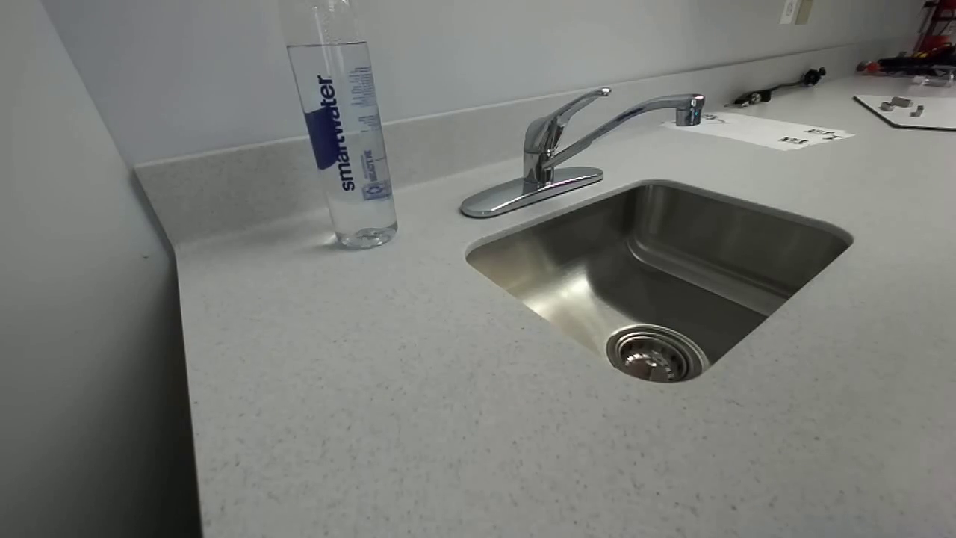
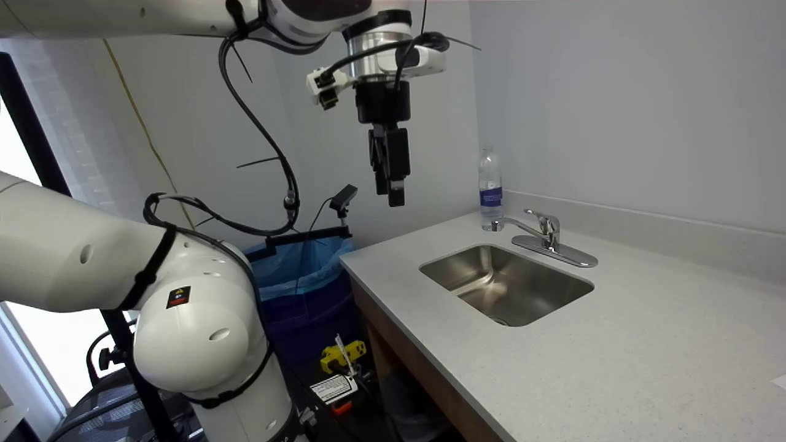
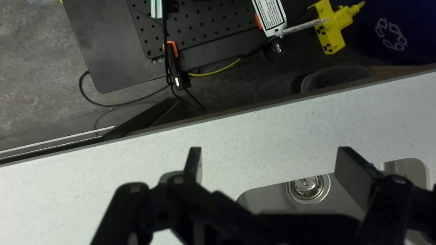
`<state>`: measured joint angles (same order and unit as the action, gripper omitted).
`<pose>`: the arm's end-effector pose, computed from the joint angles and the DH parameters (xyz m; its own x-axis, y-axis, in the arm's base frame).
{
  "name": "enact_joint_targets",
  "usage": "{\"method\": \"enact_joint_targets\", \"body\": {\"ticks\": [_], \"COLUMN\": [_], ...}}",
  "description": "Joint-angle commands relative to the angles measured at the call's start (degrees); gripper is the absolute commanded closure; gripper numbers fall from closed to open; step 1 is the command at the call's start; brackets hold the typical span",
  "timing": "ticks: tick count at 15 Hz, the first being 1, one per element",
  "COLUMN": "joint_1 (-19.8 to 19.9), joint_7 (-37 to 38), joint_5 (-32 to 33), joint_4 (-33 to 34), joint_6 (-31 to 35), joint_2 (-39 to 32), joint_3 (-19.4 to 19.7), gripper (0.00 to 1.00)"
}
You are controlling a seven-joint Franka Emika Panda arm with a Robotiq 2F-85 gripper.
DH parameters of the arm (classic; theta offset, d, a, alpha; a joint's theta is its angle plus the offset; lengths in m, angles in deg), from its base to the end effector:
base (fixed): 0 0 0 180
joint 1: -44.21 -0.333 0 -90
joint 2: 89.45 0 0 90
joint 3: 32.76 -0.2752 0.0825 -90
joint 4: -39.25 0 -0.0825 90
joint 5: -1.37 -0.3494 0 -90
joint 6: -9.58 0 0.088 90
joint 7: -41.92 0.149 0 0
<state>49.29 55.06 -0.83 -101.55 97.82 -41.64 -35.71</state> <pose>0.2804 -0.0035 0.4869 0.9562 -0.2814 -0.0813 -0.2808 -0.9596 0.0188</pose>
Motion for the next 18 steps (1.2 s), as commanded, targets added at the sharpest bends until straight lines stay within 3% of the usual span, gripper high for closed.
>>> {"method": "enact_joint_targets", "body": {"ticks": [1, 12, 17, 18], "joint_1": [0.03, 0.1, 0.03, -0.86], "joint_7": [4.32, 13.46, 18.11, 15.78], "joint_5": [-1.31, -0.18, 2.68, 1.32], "joint_4": [3.76, 8.31, 12.25, 8.96], "joint_6": [3.28, 24.71, 28.59, 28.02], "joint_2": [-4.97, -22.37, -30.52, -26.82], "joint_3": [-2.71, -4.78, -5.5, -4.19], "gripper": [0.0, 0.0, 0.0, 0.0]}}
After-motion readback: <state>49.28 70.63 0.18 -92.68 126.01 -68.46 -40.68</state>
